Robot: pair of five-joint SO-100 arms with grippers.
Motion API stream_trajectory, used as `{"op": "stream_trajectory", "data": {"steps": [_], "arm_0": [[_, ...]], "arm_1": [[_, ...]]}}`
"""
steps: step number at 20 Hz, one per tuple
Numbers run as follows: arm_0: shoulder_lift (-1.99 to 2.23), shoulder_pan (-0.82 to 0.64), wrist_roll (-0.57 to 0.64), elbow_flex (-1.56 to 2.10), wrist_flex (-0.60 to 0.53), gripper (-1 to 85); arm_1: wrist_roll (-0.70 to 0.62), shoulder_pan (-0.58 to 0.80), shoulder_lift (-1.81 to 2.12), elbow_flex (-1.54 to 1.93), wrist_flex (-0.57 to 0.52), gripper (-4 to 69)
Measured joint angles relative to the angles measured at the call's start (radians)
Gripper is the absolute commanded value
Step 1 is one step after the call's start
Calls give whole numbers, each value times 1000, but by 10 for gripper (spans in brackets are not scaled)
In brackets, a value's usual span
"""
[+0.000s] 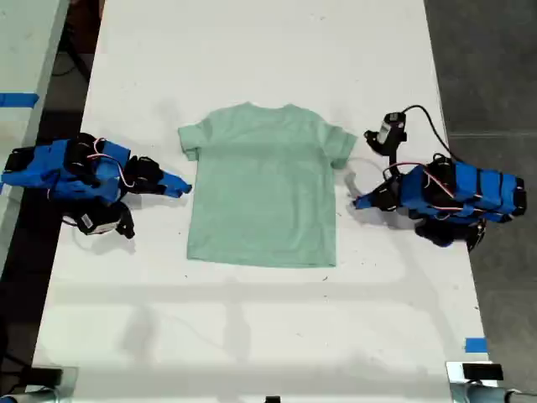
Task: Fold t shirt
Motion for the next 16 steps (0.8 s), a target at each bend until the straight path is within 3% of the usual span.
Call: {"op": "stream_trajectory", "data": {"steps": [2, 5, 9, 11, 13, 14, 16], "arm_0": [[0, 0, 0, 0, 0, 122], [0, 0, 0, 0, 0, 122], [0, 0, 0, 0, 0, 122], [0, 0, 0, 0, 0, 122], [0, 0, 0, 0, 0, 122], [0, 0, 0, 0, 0, 122], [0, 0, 0, 0, 0, 122]], "arm_1": [[48, -15, 0, 0, 0, 35], [287, 12, 0, 0, 0, 39], [387, 57, 0, 0, -2, 45], [586, 52, 0, 0, -3, 19], [815, 11, 2, 0, -3, 52], [847, -43, 2, 0, -3, 51], [753, -129, 2, 0, -3, 12]]}}
